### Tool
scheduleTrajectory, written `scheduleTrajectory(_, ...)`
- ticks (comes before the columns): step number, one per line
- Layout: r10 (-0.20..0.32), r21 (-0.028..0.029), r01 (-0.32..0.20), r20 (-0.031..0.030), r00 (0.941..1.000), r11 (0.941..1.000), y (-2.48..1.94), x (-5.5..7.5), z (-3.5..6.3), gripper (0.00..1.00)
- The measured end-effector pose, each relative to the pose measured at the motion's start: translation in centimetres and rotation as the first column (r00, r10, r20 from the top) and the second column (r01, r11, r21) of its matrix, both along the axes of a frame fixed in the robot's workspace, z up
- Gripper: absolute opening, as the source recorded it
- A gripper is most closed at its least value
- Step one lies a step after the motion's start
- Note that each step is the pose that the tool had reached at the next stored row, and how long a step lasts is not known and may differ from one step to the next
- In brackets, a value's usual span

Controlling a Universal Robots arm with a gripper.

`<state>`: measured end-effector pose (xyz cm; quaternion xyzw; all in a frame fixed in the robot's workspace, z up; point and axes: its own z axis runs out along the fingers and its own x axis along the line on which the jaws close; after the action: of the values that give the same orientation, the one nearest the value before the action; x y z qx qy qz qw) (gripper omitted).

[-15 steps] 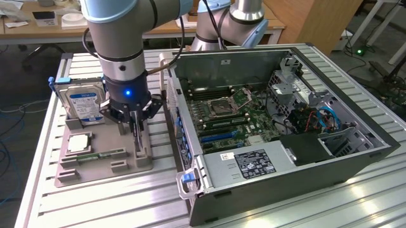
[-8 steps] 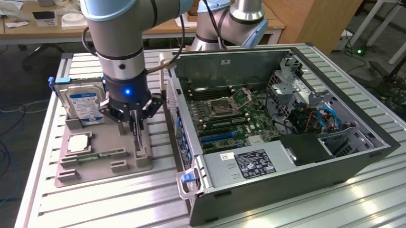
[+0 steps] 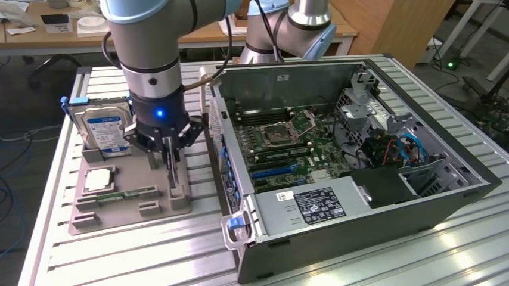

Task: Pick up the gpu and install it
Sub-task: 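Pick up the gpu and move the gpu toward the slot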

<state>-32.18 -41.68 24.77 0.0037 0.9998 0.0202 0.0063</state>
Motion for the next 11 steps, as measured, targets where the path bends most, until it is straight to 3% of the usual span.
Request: scheduleTrajectory(11,0.000,0.0000,0.000,0.0000,1.0000,1.0000,-0.05,0.00,0.73,0.28)
